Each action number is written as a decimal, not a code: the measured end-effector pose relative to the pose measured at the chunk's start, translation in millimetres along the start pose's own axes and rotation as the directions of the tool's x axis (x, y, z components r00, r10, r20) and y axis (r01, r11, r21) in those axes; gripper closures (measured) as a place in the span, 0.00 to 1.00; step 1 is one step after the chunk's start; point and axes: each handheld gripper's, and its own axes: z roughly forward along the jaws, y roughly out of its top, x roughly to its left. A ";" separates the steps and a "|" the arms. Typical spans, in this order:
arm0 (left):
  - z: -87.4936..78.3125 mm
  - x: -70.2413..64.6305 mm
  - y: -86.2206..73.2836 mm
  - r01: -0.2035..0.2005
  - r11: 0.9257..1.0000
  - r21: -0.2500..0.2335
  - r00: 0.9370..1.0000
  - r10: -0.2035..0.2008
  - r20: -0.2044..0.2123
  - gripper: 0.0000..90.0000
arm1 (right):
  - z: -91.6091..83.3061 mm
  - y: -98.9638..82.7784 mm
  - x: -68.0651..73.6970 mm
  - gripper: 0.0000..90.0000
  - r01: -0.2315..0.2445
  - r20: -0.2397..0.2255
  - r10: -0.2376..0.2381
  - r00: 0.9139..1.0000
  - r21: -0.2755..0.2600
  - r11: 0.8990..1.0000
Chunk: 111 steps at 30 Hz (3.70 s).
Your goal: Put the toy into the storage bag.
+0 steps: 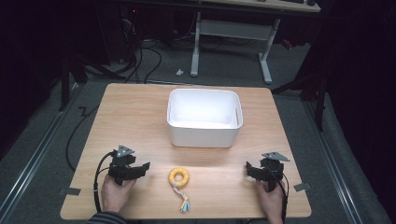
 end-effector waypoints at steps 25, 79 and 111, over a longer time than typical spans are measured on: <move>-6.0 -32.7 28.5 -0.097 0.994 0.053 0.994 0.094 0.048 0.43 | -0.2 -0.1 0.6 0.15 0.004 -0.004 -0.004 1.000 0.000 1.000; 48.8 -89.2 44.5 -0.280 0.920 0.275 0.955 0.236 0.181 0.55 | -0.3 -0.2 1.1 0.15 0.007 -0.006 -0.007 1.000 -0.001 1.000; 57.7 -88.8 37.7 -0.281 0.906 0.317 0.955 0.232 0.184 0.74 | -0.4 -0.2 1.7 0.15 0.006 -0.008 -0.006 1.000 0.000 1.000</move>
